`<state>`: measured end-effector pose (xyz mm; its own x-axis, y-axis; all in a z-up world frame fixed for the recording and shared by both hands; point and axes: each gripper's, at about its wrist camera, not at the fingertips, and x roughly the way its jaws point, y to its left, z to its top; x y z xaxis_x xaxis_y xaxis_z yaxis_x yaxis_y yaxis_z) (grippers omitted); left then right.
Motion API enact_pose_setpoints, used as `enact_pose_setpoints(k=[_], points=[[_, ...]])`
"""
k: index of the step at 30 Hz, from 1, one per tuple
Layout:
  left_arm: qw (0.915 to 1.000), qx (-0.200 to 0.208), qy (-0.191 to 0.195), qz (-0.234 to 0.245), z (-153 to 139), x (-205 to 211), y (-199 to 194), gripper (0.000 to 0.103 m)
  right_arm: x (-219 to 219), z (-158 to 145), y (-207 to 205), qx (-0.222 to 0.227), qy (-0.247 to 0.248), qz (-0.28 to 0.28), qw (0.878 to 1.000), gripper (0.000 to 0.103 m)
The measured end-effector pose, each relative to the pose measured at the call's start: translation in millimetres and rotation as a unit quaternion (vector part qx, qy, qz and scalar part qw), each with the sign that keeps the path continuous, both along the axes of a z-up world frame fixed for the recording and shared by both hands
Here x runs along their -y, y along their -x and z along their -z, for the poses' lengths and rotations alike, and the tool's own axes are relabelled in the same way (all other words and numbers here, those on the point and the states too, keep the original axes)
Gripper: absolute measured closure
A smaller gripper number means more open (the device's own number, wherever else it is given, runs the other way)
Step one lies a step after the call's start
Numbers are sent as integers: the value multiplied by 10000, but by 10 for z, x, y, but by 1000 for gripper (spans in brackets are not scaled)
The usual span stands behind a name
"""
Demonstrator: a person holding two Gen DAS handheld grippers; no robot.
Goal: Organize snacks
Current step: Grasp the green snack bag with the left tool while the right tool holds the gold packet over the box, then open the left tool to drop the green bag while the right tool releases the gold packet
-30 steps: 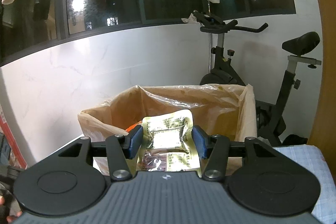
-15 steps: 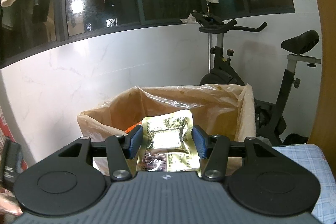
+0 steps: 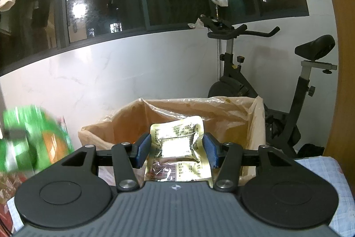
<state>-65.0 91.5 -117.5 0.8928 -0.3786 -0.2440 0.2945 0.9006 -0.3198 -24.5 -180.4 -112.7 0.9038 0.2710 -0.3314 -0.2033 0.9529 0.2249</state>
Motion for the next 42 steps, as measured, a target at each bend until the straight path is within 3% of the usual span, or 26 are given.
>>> enact_pose_setpoints(k=[4, 7, 14, 18, 20, 21, 23, 36, 42], points=[[9989, 395, -216, 94, -206, 223, -323, 32, 0, -38, -100, 30, 99, 71, 9999, 49], [9981, 382, -404, 262, -264, 459, -614, 31, 20, -49, -232, -3, 147, 175, 9997, 49], [9953, -56, -949, 201, -77, 765, -1267, 31, -68, 58, -563, -280, 547, 387, 9974, 49], [9903, -356, -1323, 218, 98, 893, -1526, 25, -121, 145, -642, -396, 737, 496, 9953, 46], [9871, -504, -1511, 171, 136, 920, -1573, 19, -147, 169, -631, -382, 805, 546, 9945, 39], [9861, -524, -1572, 120, 143, 878, -1635, 17, -150, 174, -610, -355, 785, 549, 9948, 29], [9857, -534, -1596, 66, 148, 819, -1630, 13, -133, 172, -565, -273, 697, 526, 9958, 23], [9934, -328, -1067, -255, -209, 336, -1164, 12, -37, 89, -94, -187, 117, 396, 9990, 23], [9922, -281, -1179, -297, -138, 185, -785, 12, -99, 62, 252, -30, 7, 247, 9997, 23]])
